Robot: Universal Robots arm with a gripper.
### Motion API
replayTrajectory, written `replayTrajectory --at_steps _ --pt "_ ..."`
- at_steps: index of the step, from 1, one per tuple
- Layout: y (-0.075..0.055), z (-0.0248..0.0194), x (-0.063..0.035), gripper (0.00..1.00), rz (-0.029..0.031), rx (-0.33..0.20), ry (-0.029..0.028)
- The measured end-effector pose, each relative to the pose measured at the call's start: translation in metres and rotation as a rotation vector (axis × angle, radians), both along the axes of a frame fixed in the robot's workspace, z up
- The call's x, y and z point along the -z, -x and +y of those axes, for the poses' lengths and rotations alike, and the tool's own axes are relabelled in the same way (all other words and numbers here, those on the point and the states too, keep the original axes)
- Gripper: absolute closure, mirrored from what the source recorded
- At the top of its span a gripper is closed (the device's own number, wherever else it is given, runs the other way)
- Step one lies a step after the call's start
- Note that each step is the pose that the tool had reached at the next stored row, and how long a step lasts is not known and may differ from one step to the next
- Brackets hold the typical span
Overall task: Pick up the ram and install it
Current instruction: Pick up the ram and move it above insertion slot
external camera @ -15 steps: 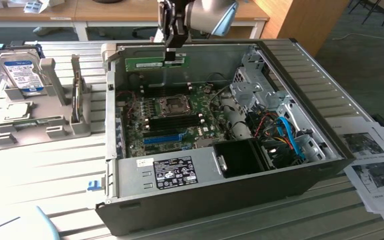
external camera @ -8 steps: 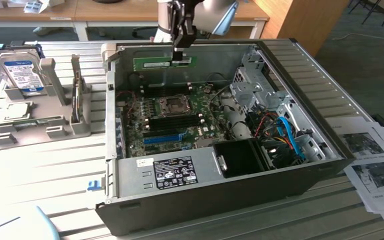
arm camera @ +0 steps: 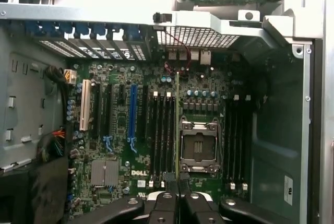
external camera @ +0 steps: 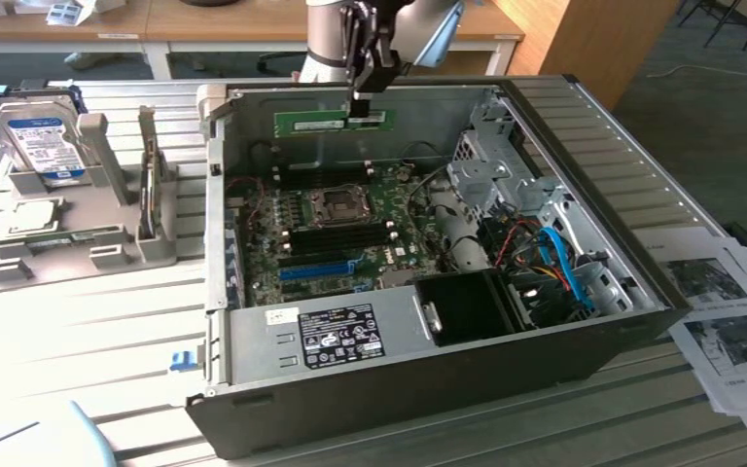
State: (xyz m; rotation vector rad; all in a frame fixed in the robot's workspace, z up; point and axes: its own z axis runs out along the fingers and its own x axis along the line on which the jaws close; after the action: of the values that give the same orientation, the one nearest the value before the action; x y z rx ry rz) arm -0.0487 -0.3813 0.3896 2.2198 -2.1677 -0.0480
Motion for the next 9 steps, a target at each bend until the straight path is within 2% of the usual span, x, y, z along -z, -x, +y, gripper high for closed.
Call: replayTrajectory --at_steps 9 --pt "-0.0003 0.0001 0.0015 0.89 0.0 0.0 0.0"
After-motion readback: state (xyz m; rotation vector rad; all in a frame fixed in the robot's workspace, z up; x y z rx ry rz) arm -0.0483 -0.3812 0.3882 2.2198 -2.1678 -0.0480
